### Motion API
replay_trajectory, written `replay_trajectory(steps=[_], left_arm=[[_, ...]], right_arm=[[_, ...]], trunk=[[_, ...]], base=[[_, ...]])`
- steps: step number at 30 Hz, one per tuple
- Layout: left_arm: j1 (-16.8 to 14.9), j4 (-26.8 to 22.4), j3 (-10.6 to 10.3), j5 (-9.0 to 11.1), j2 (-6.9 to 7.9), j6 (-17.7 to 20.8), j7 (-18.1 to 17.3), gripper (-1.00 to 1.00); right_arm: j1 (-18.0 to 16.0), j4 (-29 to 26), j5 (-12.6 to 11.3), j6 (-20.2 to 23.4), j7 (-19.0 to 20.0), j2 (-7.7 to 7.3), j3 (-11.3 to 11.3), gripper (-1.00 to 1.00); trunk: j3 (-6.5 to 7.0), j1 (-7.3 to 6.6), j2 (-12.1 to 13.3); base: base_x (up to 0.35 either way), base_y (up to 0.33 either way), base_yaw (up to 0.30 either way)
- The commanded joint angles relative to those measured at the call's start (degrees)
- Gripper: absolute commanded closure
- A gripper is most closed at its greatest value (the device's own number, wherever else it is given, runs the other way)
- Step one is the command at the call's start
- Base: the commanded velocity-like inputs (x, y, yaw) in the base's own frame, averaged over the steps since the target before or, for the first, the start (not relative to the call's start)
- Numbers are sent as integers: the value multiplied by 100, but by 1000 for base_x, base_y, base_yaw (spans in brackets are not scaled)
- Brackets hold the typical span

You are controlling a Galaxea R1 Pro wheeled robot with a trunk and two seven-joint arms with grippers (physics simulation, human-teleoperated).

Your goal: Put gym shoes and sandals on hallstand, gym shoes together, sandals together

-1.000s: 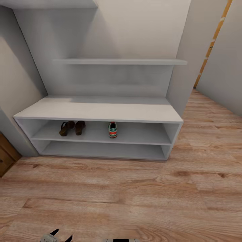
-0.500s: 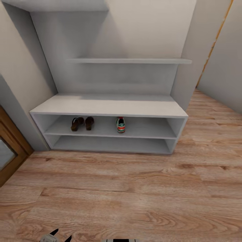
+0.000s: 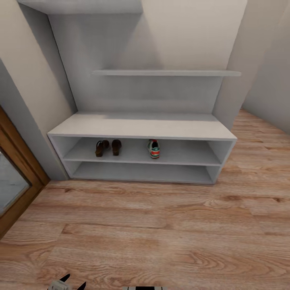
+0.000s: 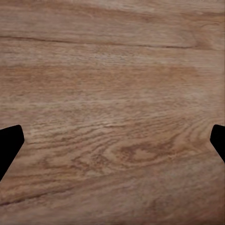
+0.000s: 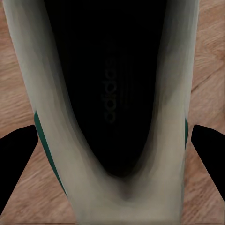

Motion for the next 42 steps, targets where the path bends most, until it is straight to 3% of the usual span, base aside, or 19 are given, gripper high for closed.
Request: replay_trajectory(steps=[1,7,10,14,16,17,18,20,23,25,26,28,29,32,33,34,38,41,42], left_arm=[[-4,5,11,41,-1,2,-58,-100],[-24,-153,10,56,-1,2,-99,-100],[-71,-574,-38,52,-48,138,-97,-100],[-112,-1008,-62,46,-92,1024,-106,-100],[-115,-1156,-55,52,-80,1206,-108,-100],[-117,-1335,-31,56,-64,1361,-124,-100],[-117,-1370,-25,57,-57,1409,-154,-100],[-118,-1392,-22,58,-47,1452,-202,-100],[-120,-1428,-17,58,-31,1545,-543,-100],[-126,-1433,-16,58,-26,1571,-668,-100],[-154,-1436,-13,55,-20,1605,-775,-100],[-198,-1437,-10,53,-13,1654,-865,-100],[-246,-1439,-9,52,-5,1716,-948,-100],[-305,-1440,-7,40,7,1854,-1117,-100],[-333,-1440,-7,24,11,1914,-1200,-100],[-396,-1441,-12,-7,17,1992,-1356,-100],[-472,-1441,-14,-25,32,2036,-1615,-100],[-490,-1441,-15,-23,57,2044,-1815,-100],[-489,-1441,-15,-24,65,2045,-1893,-100]], right_arm=[[-5,2,-2,-20,38,4,-21,100],[-5,-11,-10,-21,56,9,-21,100],[-5,-47,-19,-14,58,13,-16,100],[-5,-4,-13,-12,82,47,8,100],[-5,1,-3,-11,98,95,85,100],[-5,-10,11,-6,128,261,639,100],[-5,-36,12,3,125,330,1036,100],[-5,-78,12,14,109,378,1488,100],[-51,-213,-3,145,48,489,2840,100],[-118,-242,-9,289,36,564,3150,100],[-237,-263,-10,521,25,682,3377,100],[-391,-277,-2,830,16,836,3527,100],[-585,-281,12,1191,-2,1017,3626,100],[-1011,-282,30,1915,-118,1337,3732,100],[-1228,-283,32,2229,-233,1485,3765,100],[-1670,-271,32,2736,-564,1790,3909,100],[-2393,-253,23,3365,-1333,2270,4411,100],[-2891,-250,5,3789,-1737,2493,4689,100],[-3040,-249,2,3910,-1793,2493,4727,100]], trunk=[[-4,-1,-2],[-4,-1,-2],[1,-1,-2],[9,-1,-2],[10,-1,-2],[10,-1,-2],[10,-1,-2],[10,-1,-2],[10,-1,-2],[10,-1,-2],[10,-1,-2],[10,-1,-2],[10,-1,-2],[10,-1,-2],[10,-1,-2],[10,-1,-2],[10,-1,-2],[10,-1,-2],[10,-1,-2]], base=[[0,25,0],[0,9,0],[0,1,-11],[0,0,-16],[0,0,-4],[0,0,-1],[0,0,0],[0,0,0],[0,0,0],[0,0,0],[0,0,0],[0,0,0],[0,0,0],[0,0,0],[0,0,0],[0,0,0],[0,0,0],[0,0,0],[0,0,0]])
